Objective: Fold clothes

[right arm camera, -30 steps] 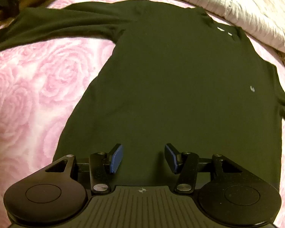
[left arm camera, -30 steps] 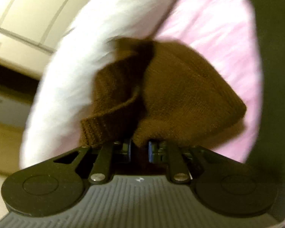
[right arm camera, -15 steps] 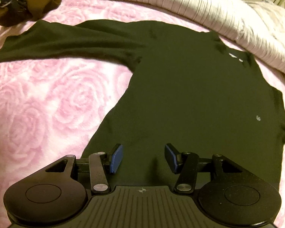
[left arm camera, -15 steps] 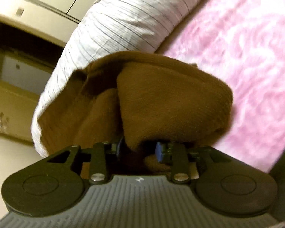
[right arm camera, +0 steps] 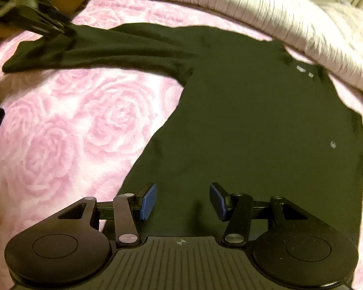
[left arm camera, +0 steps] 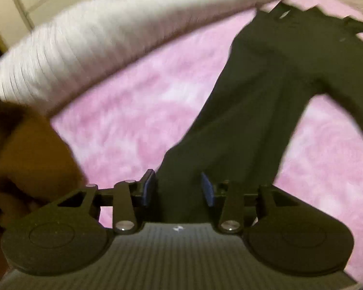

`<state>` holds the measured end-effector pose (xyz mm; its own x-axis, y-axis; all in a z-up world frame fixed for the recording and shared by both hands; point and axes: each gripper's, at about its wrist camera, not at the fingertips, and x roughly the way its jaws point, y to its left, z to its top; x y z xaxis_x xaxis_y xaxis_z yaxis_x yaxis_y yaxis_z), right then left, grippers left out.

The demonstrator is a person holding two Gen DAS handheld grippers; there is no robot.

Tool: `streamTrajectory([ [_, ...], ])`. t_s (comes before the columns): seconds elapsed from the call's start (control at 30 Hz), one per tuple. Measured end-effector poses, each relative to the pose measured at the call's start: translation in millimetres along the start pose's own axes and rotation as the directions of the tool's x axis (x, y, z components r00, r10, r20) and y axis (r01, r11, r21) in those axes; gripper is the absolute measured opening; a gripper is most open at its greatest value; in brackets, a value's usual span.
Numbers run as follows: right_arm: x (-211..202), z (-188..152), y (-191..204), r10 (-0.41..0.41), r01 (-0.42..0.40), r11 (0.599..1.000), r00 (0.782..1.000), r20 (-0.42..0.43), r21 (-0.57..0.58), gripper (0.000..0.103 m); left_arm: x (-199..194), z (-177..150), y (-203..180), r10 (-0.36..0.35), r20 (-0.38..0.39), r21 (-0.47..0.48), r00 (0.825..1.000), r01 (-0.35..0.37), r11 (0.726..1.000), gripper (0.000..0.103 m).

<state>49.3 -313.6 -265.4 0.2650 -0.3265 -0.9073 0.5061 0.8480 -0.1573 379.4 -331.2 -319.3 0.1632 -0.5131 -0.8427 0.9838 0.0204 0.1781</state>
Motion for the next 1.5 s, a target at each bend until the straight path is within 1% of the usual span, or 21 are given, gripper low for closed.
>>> streamTrajectory([
  [0.03,-1,-2,-2,-0.005,0.005,1.000,1.000,0.003,-0.002,0.053,8,-5,7,0.008,-0.029,-0.028,1.000,-0.008,1.000,0.041],
  [0.1,-4,-5,-5,-0.014,0.014,1.000,1.000,0.009,-0.005,0.053,5,-18,29,0.036,-0.070,-0.111,0.997,-0.043,0.993,0.048],
  [0.17,-7,-8,-8,-0.024,0.024,1.000,1.000,0.014,-0.008,0.053,-12,-34,50,0.102,-0.118,-0.143,0.988,-0.118,0.983,0.045],
  [0.2,-9,-10,-10,-0.029,0.029,1.000,0.999,0.014,-0.004,0.053,-18,-43,59,0.148,-0.146,-0.135,0.978,-0.168,0.977,0.044],
  [0.23,-10,-12,-14,-0.033,0.033,0.999,0.999,0.007,0.013,0.053,-26,-51,67,0.185,-0.173,-0.134,0.967,-0.209,0.969,0.040],
  [0.3,-12,-16,-20,-0.035,0.036,0.999,0.999,-0.004,0.039,0.053,-48,-68,81,0.237,-0.214,-0.149,0.948,-0.272,0.951,0.037],
  [0.37,-15,-18,-22,-0.029,0.029,0.999,1.000,0.001,0.044,0.053,-69,-73,82,0.222,-0.192,-0.183,0.956,-0.257,0.949,0.037],
  [0.47,-18,-22,-16,-0.016,0.015,1.000,1.000,0.012,0.024,0.053,-76,-74,56,0.116,-0.137,-0.168,0.984,-0.139,0.976,0.038],
  [0.5,-19,-23,-13,-0.011,0.011,1.000,1.000,0.012,0.016,0.053,-73,-74,45,0.078,-0.137,-0.148,0.987,-0.099,0.984,0.038],
  [0.53,-18,-24,-11,-0.006,0.006,1.000,1.000,0.010,0.007,0.053,-67,-76,37,0.058,-0.159,-0.126,0.986,-0.078,0.989,0.040],
  [0.6,-19,-25,-6,-0.005,0.005,1.000,1.000,0.005,-0.011,0.053,-51,-83,25,0.047,-0.233,-0.078,0.971,-0.066,0.995,0.040],
  [0.67,-26,-28,-5,-0.008,0.009,1.000,1.000,0.013,-0.016,0.053,-47,-92,27,0.053,-0.251,-0.091,0.967,-0.078,0.993,0.045],
  [0.7,-29,-29,-6,-0.012,0.013,1.000,1.000,0.018,-0.014,0.053,-51,-92,29,0.065,-0.264,-0.100,0.962,-0.095,0.990,0.045],
  [0.77,-37,-32,-13,-0.032,0.032,0.999,0.999,0.023,-0.002,0.053,-60,-91,30,0.088,-0.282,-0.105,0.955,-0.122,0.987,0.039],
  [0.8,-41,-33,-18,-0.043,0.043,0.999,0.999,0.021,0.011,0.053,-69,-88,27,0.099,-0.282,-0.090,0.954,-0.129,0.988,0.039],
  [0.87,-50,-34,-30,-0.060,0.058,0.996,0.998,0.019,0.063,0.053,-89,-79,24,0.106,-0.258,-0.096,0.960,-0.135,0.986,0.040],
  [0.97,-73,-33,-54,-0.083,0.077,0.983,0.996,0.029,0.169,0.053,-117,-60,15,0.106,-0.205,-0.152,0.973,-0.139,0.979,0.044],
  [1.1,-107,-34,-89,-0.118,0.100,0.951,0.992,0.045,0.292,0.053,-151,-41,-16,0.077,-0.144,-0.224,0.987,-0.108,0.969,0.052],
  [1.17,-126,-40,-108,-0.139,0.115,0.936,0.989,0.050,0.333,0.053,-168,-37,-38,0.058,-0.123,-0.254,0.991,-0.088,0.963,0.056],
  [1.3,-161,-57,-142,-0.177,0.143,0.915,0.983,0.056,0.377,0.053,-202,-30,-85,0.022,-0.088,-0.305,0.996,-0.048,0.951,0.058],
  [1.5,-214,-95,-196,-0.180,0.127,0.895,0.980,0.087,0.427,0.053,-268,-23,-169,0.019,-0.073,-0.394,0.997,-0.046,0.918,0.060],
])
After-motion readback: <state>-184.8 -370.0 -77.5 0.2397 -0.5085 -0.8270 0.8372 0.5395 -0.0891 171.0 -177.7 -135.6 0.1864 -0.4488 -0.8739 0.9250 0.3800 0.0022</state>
